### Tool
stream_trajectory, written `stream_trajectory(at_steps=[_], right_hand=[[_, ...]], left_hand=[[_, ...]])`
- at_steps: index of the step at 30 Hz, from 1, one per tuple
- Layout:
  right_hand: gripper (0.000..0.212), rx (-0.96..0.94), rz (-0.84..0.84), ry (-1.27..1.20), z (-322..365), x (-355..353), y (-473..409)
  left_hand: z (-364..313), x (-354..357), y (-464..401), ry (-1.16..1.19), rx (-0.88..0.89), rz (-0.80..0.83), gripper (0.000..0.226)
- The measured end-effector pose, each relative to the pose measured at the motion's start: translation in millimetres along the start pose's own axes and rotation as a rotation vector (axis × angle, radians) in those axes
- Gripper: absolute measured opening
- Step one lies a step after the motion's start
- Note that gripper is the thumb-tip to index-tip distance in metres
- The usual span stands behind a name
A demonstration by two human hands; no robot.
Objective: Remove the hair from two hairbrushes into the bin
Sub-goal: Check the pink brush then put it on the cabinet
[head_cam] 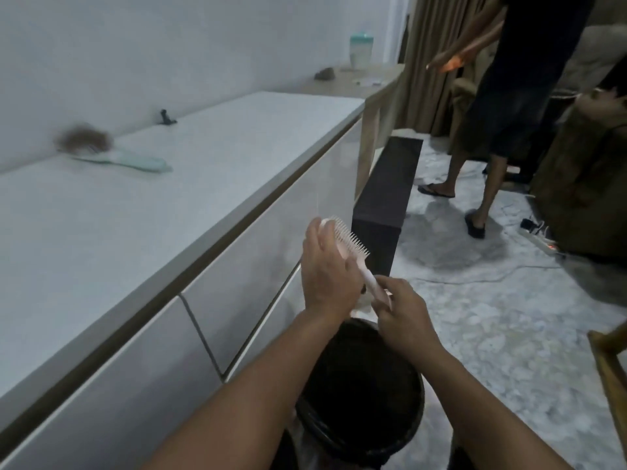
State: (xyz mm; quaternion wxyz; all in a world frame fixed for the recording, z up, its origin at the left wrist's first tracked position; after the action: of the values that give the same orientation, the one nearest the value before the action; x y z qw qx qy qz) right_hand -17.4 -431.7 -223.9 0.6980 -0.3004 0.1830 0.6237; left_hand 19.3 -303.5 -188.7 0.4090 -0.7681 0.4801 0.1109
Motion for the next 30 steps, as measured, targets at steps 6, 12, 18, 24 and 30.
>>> stream_trajectory(at_steps=[6,12,18,24,30], right_hand=[[0.037,-0.211,-0.084,0.137,73,-48,-33],[0.036,-0.321,-0.143,0.133,158,-62,-53],[0.041,-0.379,-0.049,0.065,231,-34,-75],[0.041,-0.354,-0.043,0.053,245,-17,-72],[0.037,-0.285,-0.115,-0.053,221,-23,-41]], left_hand=[[-39,-47,-56,-0.290,0.453,0.155,0.049],[-48,-114,-114,-0.426,0.436,0.144,0.043],[-15,-194,-149,-0.369,0.378,0.102,0.033],[15,-228,-143,-0.238,0.312,0.083,0.048],[-6,-211,-135,0.151,-0.098,-0.071,0.062]])
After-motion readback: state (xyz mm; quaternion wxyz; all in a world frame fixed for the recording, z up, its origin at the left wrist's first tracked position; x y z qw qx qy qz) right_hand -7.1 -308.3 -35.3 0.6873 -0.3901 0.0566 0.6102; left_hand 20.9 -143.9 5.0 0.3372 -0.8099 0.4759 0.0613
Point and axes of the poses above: each hand's wrist, its own y-axis away from the middle knuckle, its own x-axis out of the palm, z = x × y, the point moved 3 cm from there along -y, towards the middle knuckle
